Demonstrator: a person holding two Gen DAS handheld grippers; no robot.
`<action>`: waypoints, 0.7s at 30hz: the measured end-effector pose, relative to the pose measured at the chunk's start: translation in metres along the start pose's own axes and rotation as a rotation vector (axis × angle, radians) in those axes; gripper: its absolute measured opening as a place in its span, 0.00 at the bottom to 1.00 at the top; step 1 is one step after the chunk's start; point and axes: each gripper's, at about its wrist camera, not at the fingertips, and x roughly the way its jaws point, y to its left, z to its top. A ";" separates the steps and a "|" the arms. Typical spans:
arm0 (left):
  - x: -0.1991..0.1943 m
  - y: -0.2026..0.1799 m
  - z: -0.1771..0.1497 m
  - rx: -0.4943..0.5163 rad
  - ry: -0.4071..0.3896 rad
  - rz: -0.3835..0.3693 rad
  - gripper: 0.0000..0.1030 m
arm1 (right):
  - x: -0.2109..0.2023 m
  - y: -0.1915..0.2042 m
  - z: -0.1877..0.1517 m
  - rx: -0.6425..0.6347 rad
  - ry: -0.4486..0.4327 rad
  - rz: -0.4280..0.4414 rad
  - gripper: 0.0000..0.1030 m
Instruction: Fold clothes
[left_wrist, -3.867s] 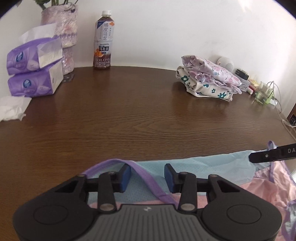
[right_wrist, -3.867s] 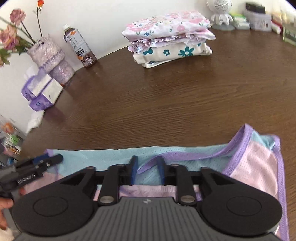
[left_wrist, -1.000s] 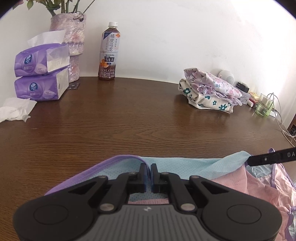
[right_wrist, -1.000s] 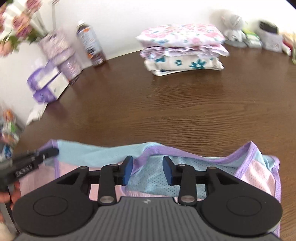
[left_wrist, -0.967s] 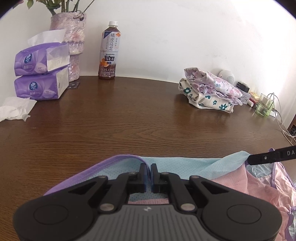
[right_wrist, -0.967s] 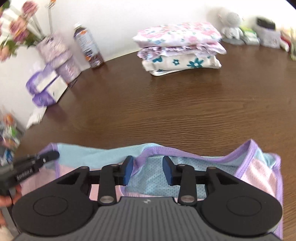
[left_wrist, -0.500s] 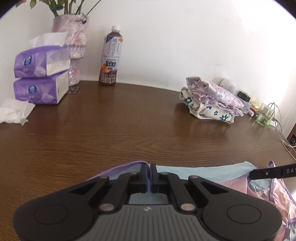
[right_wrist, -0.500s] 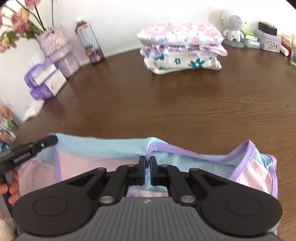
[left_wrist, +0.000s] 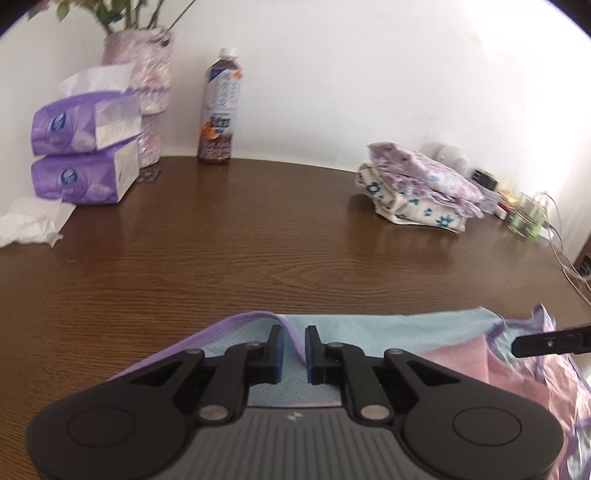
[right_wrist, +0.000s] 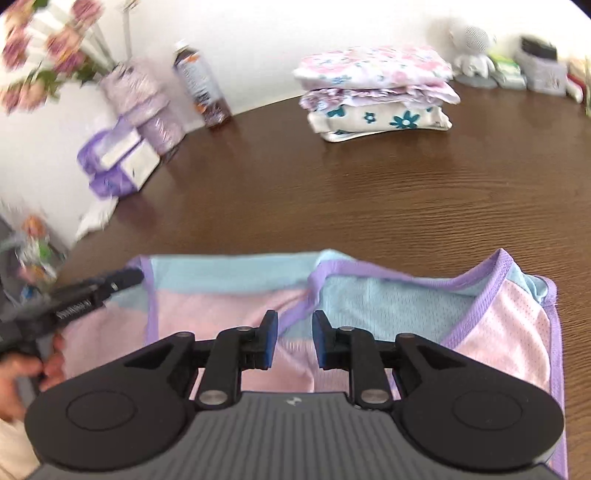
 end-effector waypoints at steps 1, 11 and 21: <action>-0.005 -0.004 -0.003 0.017 0.000 -0.024 0.09 | 0.000 0.004 -0.004 -0.023 0.001 -0.011 0.20; -0.024 -0.062 -0.035 0.248 0.028 -0.184 0.09 | 0.011 0.040 -0.027 -0.249 -0.006 -0.115 0.18; -0.016 -0.060 -0.039 0.254 0.044 -0.152 0.09 | 0.013 0.040 -0.025 -0.269 -0.002 -0.117 0.02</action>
